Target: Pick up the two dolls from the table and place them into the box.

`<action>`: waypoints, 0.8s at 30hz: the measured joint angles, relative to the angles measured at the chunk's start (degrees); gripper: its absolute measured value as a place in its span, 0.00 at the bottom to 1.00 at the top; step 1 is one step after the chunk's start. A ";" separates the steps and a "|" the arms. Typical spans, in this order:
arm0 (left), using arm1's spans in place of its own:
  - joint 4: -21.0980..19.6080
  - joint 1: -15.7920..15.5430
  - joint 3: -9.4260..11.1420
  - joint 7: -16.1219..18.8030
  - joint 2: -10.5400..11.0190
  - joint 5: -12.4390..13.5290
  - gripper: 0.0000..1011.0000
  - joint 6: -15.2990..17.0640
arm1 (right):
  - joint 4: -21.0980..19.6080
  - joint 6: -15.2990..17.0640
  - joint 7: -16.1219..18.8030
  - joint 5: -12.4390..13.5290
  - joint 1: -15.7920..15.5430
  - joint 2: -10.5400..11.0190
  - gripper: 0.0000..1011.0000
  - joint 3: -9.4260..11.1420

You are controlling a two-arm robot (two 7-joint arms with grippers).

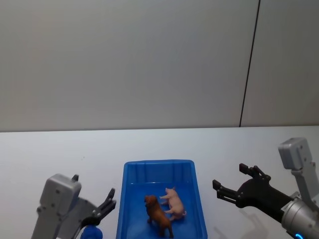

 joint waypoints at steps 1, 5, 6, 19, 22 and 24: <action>-0.09 0.46 -0.04 0.20 0.29 -0.18 0.99 -0.07 | -0.01 0.00 0.00 0.01 -0.02 0.01 0.99 0.00; -0.32 2.16 -0.22 0.94 1.23 -1.02 0.99 -0.56 | -0.07 -0.03 0.00 0.03 -0.08 0.08 0.99 0.03; -0.33 2.42 -0.26 1.05 1.37 -1.20 0.99 -0.67 | -0.08 -0.03 0.00 0.04 -0.09 0.08 0.99 0.03; 1.23 5.51 -0.52 0.25 2.38 -3.11 0.99 -1.72 | -0.18 -0.04 0.00 0.09 -0.17 0.15 0.99 0.09; 1.76 5.66 -0.53 -0.51 2.29 -3.26 0.99 -1.93 | -0.18 -0.04 0.00 0.09 -0.17 0.16 0.99 0.09; 2.47 5.72 -0.53 -1.31 2.09 -3.40 0.99 -2.16 | -0.19 -0.04 0.00 0.09 -0.19 0.17 0.99 0.08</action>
